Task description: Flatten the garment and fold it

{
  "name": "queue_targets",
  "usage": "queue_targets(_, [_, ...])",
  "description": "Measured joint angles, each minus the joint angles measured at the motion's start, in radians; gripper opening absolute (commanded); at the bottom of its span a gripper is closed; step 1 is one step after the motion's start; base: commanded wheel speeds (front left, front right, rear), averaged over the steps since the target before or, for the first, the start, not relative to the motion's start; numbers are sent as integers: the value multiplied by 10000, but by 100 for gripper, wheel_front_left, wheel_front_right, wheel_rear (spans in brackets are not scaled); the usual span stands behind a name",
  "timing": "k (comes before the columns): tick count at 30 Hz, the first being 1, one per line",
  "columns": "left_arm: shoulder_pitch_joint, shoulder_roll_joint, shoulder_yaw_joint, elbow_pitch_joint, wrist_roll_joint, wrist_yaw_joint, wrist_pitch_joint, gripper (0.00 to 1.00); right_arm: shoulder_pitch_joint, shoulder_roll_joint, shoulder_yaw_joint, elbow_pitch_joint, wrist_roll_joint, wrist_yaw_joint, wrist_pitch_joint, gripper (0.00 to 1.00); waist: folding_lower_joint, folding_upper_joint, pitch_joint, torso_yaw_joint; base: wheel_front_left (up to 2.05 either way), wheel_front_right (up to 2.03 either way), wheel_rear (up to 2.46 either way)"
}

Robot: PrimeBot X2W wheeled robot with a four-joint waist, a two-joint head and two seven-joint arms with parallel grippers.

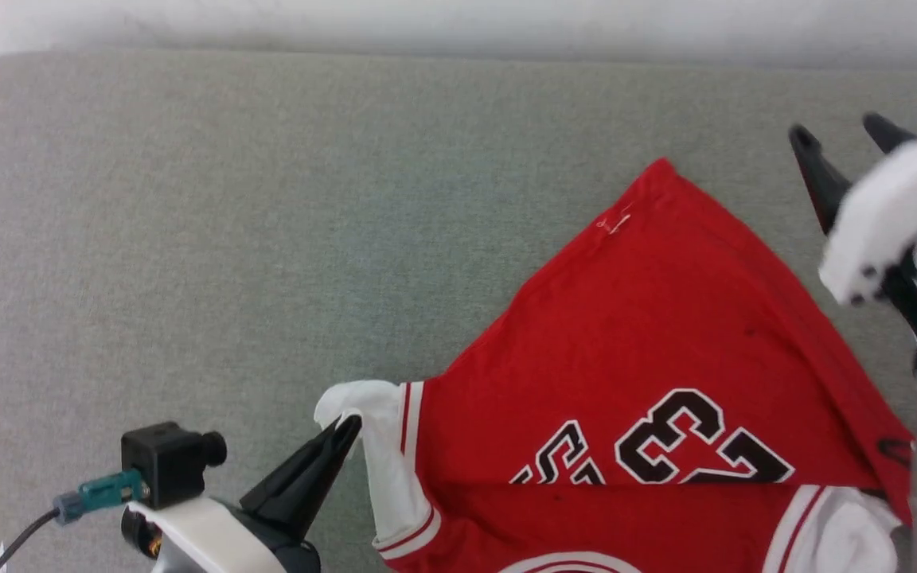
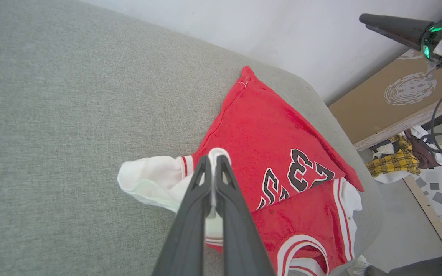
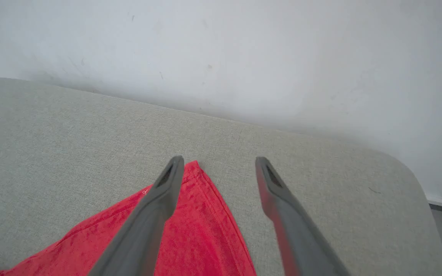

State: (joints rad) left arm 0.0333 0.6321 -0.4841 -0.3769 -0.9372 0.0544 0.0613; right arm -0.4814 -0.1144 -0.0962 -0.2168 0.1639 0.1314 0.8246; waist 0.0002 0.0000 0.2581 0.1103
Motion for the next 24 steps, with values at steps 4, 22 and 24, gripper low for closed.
queue_targets(4, [-355,-82,-48,119,48,-215,-15,0,-1395,-92,508,1806,-604,0,382,100,1,0,473,276,0,0,0])
queue_targets(22, [-1490,-708,-380,1239,48,-1078,-276,0,-2885,-533,619,5233,-1791,-2,1703,0,-3,0,2244,1811,0,0,0])
queue_targets(24, [-1505,-704,-359,1317,50,-1078,-316,0,-2933,-520,639,5160,-1802,-2,1680,0,-1,0,2305,1868,0,0,0])
